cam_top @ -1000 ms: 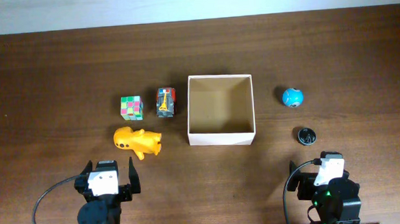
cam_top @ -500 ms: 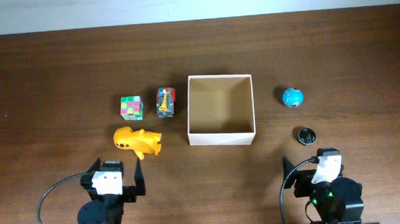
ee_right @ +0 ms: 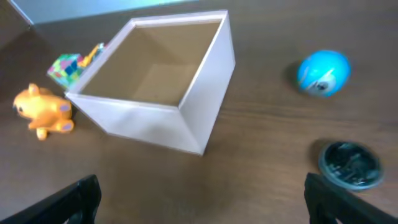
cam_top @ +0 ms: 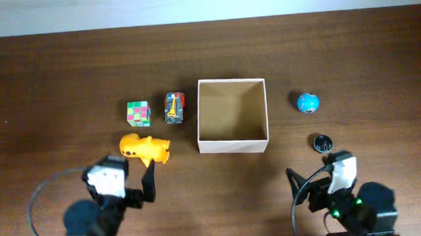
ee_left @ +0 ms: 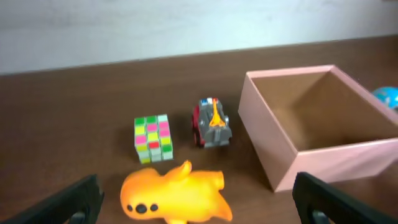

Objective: Pack container
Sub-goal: 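Move the left gripper toward the Rubik's cube beside the box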

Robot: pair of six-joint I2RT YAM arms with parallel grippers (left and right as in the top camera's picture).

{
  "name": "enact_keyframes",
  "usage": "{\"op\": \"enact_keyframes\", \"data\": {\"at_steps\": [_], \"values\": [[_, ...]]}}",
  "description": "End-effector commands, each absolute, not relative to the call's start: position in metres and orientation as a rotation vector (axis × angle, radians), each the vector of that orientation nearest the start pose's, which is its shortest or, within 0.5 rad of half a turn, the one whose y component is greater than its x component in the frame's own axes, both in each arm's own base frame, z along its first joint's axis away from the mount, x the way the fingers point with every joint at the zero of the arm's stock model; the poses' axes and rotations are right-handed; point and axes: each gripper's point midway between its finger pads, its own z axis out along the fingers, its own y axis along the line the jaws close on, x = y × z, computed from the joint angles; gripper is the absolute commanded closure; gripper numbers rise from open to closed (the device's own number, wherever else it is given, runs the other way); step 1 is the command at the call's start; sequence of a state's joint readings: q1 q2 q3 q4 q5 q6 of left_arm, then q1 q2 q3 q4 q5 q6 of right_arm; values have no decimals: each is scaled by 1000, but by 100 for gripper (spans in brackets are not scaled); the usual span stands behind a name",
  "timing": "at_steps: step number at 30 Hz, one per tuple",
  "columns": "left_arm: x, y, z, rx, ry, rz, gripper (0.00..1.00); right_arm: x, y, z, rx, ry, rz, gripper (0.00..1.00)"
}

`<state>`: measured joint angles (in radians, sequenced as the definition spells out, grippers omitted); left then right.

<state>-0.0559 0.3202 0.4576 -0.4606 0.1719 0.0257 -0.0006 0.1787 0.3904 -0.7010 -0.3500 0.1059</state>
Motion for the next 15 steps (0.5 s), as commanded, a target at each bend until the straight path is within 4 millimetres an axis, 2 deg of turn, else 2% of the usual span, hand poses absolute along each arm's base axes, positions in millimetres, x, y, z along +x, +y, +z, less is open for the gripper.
{"op": "enact_keyframes", "data": {"at_steps": [1, 5, 9, 12, 15], "values": [[250, -39, 244, 164, 1953, -173, 1, 204, 38, 204, -19, 2072, 303, 1], [281, -33, 270, 144, 2068, -122, 1, 210, 18, 222, 72, 2257, 186, 1], [319, -35, 291, 173, 2156, -112, 1, 227, 9, 235, 104, 2441, 120, 1], [344, -41, 298, 187, 2231, -145, 1, 244, 11, 243, 110, 2541, 132, 1], [361, -44, 296, 192, 2291, -163, 1, 261, 29, 244, 96, 2622, 274, 1]]}}
